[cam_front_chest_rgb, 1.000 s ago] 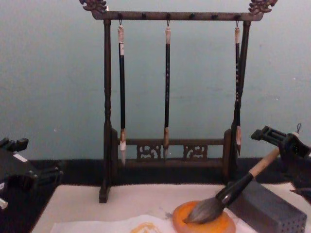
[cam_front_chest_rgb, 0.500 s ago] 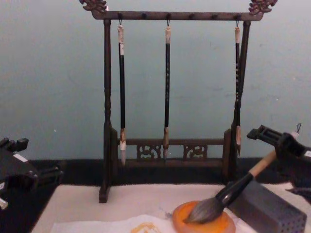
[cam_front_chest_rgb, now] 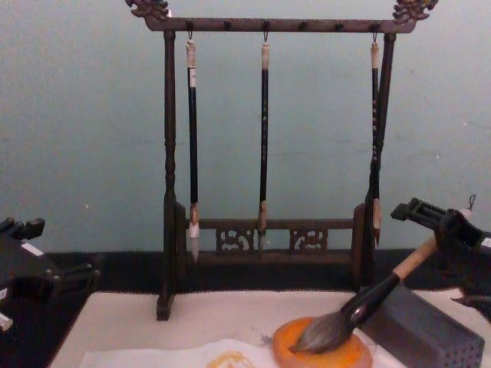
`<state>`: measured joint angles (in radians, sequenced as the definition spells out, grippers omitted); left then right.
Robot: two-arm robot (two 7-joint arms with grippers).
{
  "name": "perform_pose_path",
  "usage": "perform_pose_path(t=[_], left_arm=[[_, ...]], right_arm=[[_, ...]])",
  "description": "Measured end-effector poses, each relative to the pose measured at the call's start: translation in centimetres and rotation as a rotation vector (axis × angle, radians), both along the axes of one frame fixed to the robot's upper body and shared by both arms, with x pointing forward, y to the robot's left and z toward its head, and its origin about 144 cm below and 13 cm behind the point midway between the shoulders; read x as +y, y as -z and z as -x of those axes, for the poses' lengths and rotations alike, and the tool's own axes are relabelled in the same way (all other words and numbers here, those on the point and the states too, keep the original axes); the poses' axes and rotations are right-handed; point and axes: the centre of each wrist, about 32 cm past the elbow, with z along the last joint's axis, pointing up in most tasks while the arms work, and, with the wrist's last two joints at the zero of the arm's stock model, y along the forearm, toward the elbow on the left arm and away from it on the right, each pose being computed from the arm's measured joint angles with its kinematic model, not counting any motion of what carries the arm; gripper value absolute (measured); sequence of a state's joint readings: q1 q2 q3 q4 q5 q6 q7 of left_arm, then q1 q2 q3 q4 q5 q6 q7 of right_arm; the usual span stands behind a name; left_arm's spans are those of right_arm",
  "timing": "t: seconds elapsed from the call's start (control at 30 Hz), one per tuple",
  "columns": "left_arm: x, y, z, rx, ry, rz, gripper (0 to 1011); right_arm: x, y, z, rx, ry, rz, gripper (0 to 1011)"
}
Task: Pick up the brush from the inkstone, write on the paper, then place the brush back to its original position.
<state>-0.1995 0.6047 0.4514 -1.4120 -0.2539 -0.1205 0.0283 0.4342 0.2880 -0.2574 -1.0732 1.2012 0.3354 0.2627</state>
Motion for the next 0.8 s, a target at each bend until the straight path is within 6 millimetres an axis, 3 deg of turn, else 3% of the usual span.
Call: perform_pose_path(t=[0.23,0.8], left_arm=[[0.00,0.00,0.00,0.000,0.000,0.000,1001],[0.00,0.00,0.00,0.000,0.000,0.000,1001]], right_arm=[[-0.02,0.00,0.01,0.000,0.000,0.000,841],[-0.02,0.01,0.03,0.000,-0.001,0.000,266]])
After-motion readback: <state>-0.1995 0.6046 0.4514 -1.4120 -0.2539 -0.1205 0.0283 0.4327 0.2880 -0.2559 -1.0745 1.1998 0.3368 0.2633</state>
